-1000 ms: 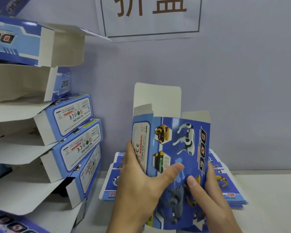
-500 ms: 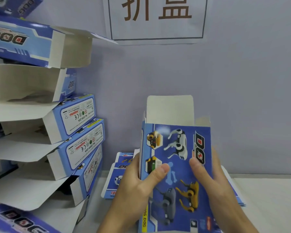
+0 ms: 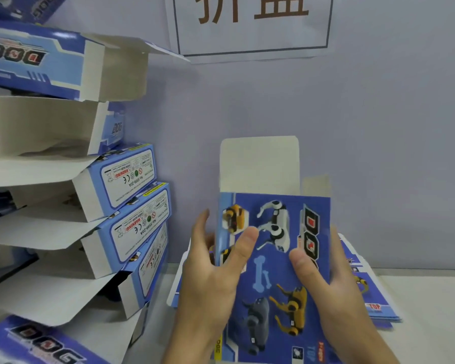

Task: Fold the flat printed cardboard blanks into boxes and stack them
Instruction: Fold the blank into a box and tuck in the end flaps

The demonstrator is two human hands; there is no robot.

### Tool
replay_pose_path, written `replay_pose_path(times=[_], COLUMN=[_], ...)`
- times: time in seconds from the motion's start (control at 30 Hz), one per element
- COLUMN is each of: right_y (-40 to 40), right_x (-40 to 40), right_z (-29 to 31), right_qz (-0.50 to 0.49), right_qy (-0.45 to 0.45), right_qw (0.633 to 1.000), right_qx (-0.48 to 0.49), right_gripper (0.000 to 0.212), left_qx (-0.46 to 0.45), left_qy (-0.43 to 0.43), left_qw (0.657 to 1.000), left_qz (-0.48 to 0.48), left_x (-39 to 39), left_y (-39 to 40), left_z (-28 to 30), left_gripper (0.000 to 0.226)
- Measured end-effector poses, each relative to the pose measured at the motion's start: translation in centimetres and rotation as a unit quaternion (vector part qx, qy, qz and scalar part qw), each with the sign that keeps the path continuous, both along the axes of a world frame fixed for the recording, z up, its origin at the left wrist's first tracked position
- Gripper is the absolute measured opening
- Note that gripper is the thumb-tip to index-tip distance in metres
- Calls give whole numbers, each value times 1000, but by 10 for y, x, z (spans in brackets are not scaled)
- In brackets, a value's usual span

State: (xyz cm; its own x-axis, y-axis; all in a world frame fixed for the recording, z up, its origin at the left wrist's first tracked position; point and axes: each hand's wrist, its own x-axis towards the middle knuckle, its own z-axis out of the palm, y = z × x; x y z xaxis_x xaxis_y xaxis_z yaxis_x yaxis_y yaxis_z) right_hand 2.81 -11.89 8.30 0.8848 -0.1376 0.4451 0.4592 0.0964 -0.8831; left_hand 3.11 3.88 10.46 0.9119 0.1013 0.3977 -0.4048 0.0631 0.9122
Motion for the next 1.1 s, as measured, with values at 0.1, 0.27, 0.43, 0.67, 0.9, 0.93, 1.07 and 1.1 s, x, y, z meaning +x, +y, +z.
replay_pose_path(times=[0.1,0.27,0.43,0.67,0.9,0.93,1.07,1.1], right_y=[0,-11,-14,-3,1,1,2,3], right_x=[0,-2,-6,-5,-5,-6,-7,-7], right_z=[-1,7,23,22,24,25,24,24], right_qz=[25,41,-31,-48,-38,-37,-35,-38], right_qy=[-20,-27,-17,-39,-75,-78,-76,-77], right_qw=[999,998,999,997,995,995,995,995], right_qx=[-27,-32,-3,-42,-50,-51,-51,-53], right_gripper=[68,64,51,51,67,67,70,71], left_qx=[21,109,129,-10,38,45,30,25], left_qy=[-38,-84,-100,-105,-174,-180,-178,-177], left_qw=[999,990,985,994,983,982,983,984], left_qz=[22,34,-55,33,45,37,12,16], left_x=[2,-1,0,1,-1,-3,-4,-5], left_y=[-1,-3,-14,-22,-15,-14,-13,-14], left_z=[0,0,10,3,6,6,9,9], left_gripper=[61,74,62,45,68,66,54,54])
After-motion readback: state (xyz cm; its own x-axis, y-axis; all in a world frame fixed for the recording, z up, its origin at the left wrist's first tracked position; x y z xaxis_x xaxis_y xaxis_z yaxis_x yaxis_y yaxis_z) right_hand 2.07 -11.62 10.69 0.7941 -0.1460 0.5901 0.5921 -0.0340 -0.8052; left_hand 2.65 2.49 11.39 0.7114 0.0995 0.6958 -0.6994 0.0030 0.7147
